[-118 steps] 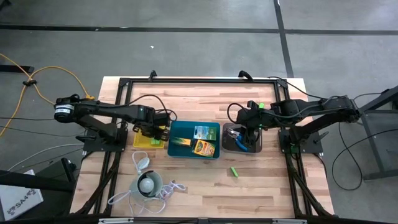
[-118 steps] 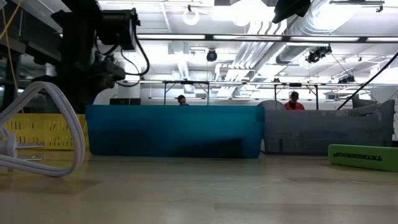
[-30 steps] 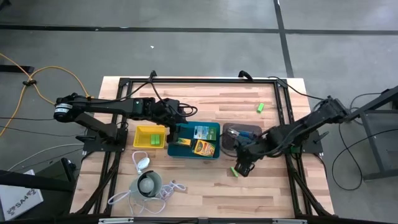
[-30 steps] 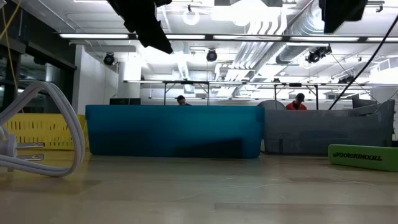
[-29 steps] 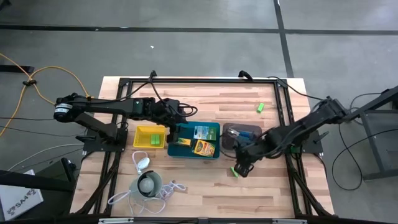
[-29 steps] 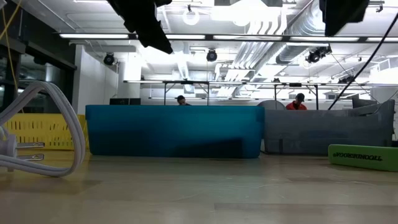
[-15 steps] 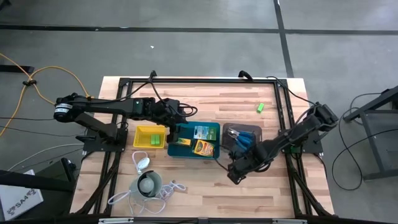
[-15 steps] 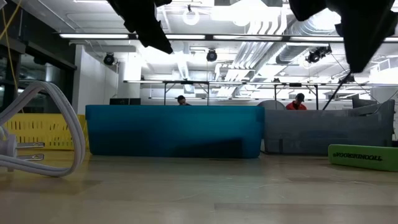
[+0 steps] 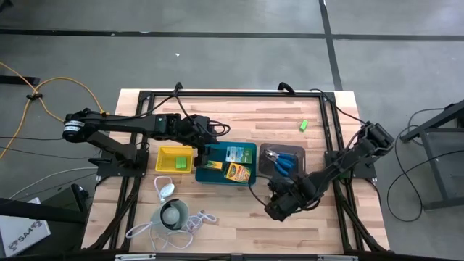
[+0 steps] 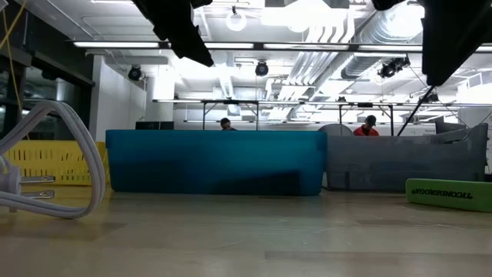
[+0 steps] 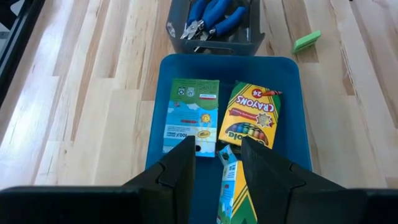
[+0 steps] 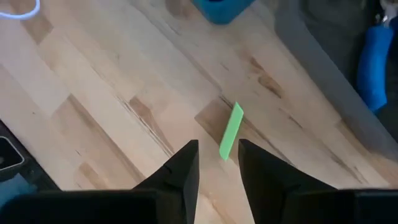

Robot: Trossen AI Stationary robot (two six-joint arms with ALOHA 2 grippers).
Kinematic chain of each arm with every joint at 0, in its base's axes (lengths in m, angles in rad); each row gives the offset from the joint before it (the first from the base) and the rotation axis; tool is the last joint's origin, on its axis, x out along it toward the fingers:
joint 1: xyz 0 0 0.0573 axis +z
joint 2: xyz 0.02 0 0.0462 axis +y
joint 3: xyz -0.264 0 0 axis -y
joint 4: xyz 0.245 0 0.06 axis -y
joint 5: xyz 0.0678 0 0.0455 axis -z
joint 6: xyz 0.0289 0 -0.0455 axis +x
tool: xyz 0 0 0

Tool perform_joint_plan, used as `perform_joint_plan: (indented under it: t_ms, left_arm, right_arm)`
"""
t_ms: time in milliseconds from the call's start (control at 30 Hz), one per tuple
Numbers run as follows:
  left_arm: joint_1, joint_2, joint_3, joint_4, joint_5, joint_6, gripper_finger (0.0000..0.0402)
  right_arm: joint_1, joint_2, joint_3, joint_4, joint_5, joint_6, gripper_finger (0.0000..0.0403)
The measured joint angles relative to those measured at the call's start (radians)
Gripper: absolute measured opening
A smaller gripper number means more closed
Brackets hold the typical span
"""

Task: Pick & Place School Supplies
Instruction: Put the green eraser into the yellow bin

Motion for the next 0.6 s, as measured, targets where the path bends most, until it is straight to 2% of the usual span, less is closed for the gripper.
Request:
perform_joint_plan:
  t_ms: [333,600]
  left_arm:
    - [0.0,0.0,0.0,0.0,-0.001,0.0,0.0126]
    - [0.0,0.0,0.0,0.0,-0.001,0.0,0.0126]
  right_arm:
    - [0.103,0.036,0.0,0.001,0.133,0.048,0.0099]
    - [0.128,0.139,0.0,0.004,0.138,0.074,0.0132]
